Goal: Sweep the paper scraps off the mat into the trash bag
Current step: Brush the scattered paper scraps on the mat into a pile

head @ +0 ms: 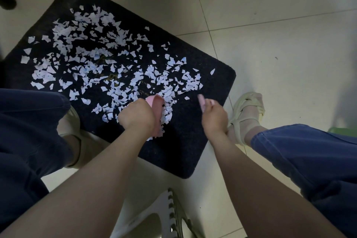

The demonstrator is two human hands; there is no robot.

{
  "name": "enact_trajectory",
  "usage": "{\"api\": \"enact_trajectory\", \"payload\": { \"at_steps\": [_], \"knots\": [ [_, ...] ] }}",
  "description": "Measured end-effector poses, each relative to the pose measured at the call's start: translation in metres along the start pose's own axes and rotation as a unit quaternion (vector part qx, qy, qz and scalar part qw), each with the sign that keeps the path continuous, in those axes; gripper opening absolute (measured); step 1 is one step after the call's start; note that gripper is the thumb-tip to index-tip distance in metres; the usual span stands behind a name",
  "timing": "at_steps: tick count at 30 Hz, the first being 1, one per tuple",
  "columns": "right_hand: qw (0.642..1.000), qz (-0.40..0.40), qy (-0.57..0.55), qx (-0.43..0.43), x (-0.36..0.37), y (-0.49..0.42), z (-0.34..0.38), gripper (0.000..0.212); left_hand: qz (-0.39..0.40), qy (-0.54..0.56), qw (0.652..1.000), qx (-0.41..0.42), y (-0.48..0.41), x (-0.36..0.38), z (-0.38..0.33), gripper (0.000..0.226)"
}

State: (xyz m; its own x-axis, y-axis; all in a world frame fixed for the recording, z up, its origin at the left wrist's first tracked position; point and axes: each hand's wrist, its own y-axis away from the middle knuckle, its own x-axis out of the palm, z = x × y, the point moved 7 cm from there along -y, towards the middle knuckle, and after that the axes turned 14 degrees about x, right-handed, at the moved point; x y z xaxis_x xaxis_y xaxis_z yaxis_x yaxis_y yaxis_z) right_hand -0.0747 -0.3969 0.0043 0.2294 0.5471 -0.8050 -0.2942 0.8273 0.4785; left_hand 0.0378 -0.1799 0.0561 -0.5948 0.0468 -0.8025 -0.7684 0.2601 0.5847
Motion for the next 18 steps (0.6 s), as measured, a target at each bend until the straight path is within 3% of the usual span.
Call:
{"api": "enact_trajectory", "payload": {
  "at_steps": [3,6,9,15,18],
  "knots": [
    [0.997,0.026,-0.034,-0.066,0.014,0.019,0.017,0.034,0.000,0.004,1.000,-0.005,0.001,0.000,0.000,0.038],
    [0.997,-0.017,-0.071,-0.009,0.000,0.016,0.010,0.037,-0.002,0.018,1.000,-0.008,0.000,0.000,-0.002,0.036],
    [0.996,-0.079,-0.001,0.041,-0.014,0.004,-0.002,0.042,-0.001,0.015,1.000,-0.005,0.001,-0.001,-0.005,0.035],
    [0.993,0.051,0.013,-0.101,0.022,0.026,0.021,0.034,0.003,-0.002,1.000,0.001,0.000,0.002,-0.003,0.029],
    [0.998,-0.010,-0.014,-0.067,0.008,0.029,0.017,0.034,0.004,0.009,1.000,-0.007,-0.001,0.002,0.000,0.031]
  ]
}}
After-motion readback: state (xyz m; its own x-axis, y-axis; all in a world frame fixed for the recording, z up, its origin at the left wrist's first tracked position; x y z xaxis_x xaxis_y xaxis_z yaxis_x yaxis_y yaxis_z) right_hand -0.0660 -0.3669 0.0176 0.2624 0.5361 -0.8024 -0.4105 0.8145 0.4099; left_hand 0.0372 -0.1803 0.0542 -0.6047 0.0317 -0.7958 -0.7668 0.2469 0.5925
